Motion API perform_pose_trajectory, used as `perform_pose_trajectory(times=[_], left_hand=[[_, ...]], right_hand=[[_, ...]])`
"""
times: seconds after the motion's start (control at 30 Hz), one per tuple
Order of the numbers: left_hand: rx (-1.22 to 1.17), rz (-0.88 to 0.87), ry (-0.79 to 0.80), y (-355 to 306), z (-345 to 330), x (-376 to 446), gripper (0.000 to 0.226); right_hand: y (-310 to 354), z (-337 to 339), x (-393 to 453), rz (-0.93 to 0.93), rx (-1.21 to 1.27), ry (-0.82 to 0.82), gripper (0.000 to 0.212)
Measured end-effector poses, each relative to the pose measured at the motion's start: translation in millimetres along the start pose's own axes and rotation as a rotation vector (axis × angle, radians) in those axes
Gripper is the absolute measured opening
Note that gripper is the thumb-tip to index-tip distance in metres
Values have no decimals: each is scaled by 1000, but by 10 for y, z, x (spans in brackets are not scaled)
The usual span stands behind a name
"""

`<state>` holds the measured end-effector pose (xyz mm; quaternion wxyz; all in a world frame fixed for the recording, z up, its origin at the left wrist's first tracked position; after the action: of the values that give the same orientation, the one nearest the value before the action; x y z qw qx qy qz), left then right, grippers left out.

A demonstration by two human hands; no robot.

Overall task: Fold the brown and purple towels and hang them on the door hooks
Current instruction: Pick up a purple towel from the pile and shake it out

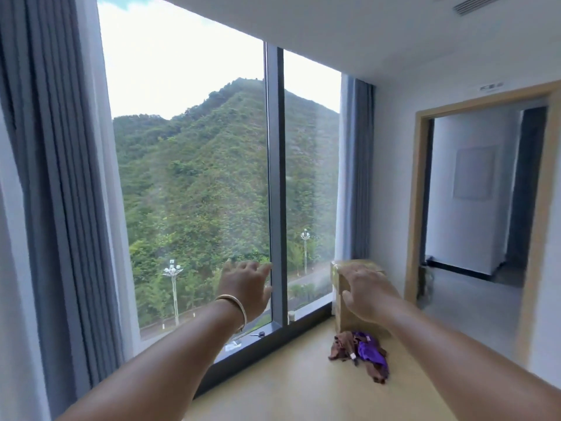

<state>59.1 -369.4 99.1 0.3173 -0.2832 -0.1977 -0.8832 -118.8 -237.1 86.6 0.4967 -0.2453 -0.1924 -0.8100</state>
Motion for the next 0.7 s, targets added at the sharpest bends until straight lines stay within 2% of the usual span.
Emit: perform_pose_trajectory(times=[0.33,0.7], left_hand=[[-181,-239,-67,-1813,-303,729,54],[-370,-458,-74,-3400,-573,907,48]], right_hand=[[-1768,398,-469,-261,-167,1,47],[-3004,630,-1216,-524,-322,85,49]])
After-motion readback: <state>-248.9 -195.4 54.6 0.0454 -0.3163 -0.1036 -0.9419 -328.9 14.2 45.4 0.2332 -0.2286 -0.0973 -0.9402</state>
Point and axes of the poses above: each hand's wrist, its own x-axis towards the middle knuckle, its own z-axis out of the back of the hand, y = z × x, the point moved 8 cm from there along x, towards the middle knuckle, and after that the axes turned 12 degrees about -y, right-handed, at the moved point
